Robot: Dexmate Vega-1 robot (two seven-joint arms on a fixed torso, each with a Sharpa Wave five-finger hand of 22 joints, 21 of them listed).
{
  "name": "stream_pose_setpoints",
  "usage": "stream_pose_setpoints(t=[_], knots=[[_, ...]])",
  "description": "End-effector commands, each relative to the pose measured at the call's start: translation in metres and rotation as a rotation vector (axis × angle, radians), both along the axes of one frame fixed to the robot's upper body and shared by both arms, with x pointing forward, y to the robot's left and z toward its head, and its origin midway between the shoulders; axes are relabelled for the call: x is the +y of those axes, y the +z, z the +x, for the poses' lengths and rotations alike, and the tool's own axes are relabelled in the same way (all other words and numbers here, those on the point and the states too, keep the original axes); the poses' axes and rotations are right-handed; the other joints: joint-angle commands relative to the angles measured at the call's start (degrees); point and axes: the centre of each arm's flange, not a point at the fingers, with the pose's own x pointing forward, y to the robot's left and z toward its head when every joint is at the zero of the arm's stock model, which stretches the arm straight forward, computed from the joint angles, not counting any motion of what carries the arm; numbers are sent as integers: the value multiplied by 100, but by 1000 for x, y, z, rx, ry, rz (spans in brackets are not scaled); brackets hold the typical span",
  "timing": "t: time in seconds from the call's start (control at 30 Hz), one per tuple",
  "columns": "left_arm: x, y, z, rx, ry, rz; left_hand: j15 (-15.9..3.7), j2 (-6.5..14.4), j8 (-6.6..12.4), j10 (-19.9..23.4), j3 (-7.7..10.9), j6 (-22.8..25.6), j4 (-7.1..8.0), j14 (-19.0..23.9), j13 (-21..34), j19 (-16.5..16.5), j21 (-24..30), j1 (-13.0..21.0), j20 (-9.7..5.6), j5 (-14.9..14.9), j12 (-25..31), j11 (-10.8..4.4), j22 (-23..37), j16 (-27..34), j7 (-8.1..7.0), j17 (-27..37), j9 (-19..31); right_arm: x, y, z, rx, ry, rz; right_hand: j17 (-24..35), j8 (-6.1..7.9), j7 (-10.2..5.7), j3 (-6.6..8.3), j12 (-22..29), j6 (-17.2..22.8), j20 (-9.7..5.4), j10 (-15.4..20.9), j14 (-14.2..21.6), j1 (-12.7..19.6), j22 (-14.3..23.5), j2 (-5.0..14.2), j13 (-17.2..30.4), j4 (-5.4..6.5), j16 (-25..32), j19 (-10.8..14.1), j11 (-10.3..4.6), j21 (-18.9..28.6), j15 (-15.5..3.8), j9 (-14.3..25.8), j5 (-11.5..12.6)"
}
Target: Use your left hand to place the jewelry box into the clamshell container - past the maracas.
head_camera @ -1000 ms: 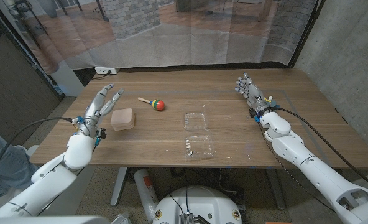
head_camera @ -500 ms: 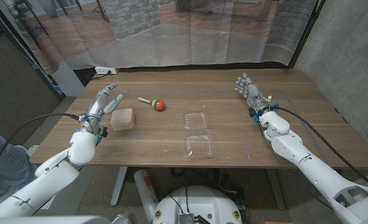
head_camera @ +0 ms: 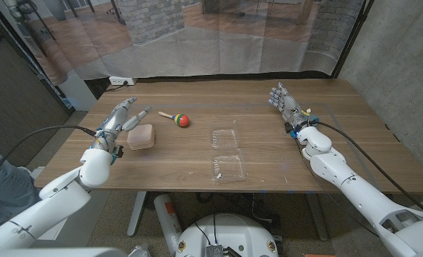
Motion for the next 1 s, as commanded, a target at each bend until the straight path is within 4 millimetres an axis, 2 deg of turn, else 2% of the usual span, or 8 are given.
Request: stream_pose_setpoints(t=[0.03, 0.3, 0.47, 0.63, 0.73, 0.87, 1.0], knots=[[-1, -2, -5, 33, 40, 57, 89, 18, -52, -46, 50, -139, -123, -25, 38, 3, -40, 225, 93, 50, -24, 27, 14, -7, 15, 14, 35, 2, 1, 2, -1, 3, 3, 19, 19, -27, 2, -4, 38, -8, 38, 52, 14, 13, 66, 22, -35, -12, 49, -6, -16, -4, 30, 5], [-1, -4, -8, 47, 81, 93, 209, 1, -86, -112, 117, -327, -329, -48, 54, 35, -55, 559, 276, 78, -40, 85, 14, -17, 6, 21, 44, 3, 1, 1, 0, 2, -3, 18, 19, -27, -2, -5, 41, 6, 41, 70, 13, 14, 67, 22, -40, -8, 54, -21, -34, -8, 30, 5], [-2, -8, -7, 62, 103, 127, 239, -25, -82, -120, 124, -355, -389, -54, 60, 62, -51, 646, 311, 86, -37, 121, 15, -17, 5, 24, 47, 3, 3, 0, -1, 4, -9, 18, 18, -33, -5, -2, 38, 12, 50, 67, 12, 14, 68, 22, -43, -11, 57, -12, -47, -18, 31, 5], [-4, -11, -7, 67, 134, 152, 274, -70, -71, -138, 123, -371, -461, -49, 69, 97, -48, 748, 431, 90, -35, 165, 16, -12, 2, 28, 51, 3, 3, -2, -2, 3, -10, 17, 18, -37, -8, -3, 39, 15, 51, 69, 12, 15, 68, 22, -45, -12, 58, -17, -58, -15, 31, 5], [-5, -11, -8, 69, 155, 168, 323, -106, -69, -151, 115, -394, -506, -59, 75, 134, -40, 807, 537, 88, -33, 172, 18, -14, -1, 30, 55, 3, 3, -3, -4, 2, -14, 17, 18, -37, -9, -2, 40, 24, 55, 71, 12, 15, 69, 22, -47, -12, 58, -31, -67, -14, 31, 5], [-6, -11, -8, 78, 162, 181, 377, -201, -71, -229, 77, -463, -585, -109, 89, 177, -39, 901, 846, 83, -43, 244, 23, -23, -33, 38, 67, 3, 3, -4, -4, 3, -13, 17, 18, -38, -12, -3, 40, 37, 55, 82, 10, 15, 68, 22, -49, -9, 57, -26, -76, -17, 31, 5], [-6, -12, -8, 95, 178, 204, 451, -283, -88, -315, 30, -569, -630, -140, 100, 211, -39, 943, 1054, 88, -54, 287, 28, -22, -99, 45, 76, 4, 2, -6, -3, 4, -15, 17, 19, -50, -16, -3, 42, 48, 56, 84, 7, 16, 67, 23, -51, -10, 57, -29, -88, -25, 32, 4]])
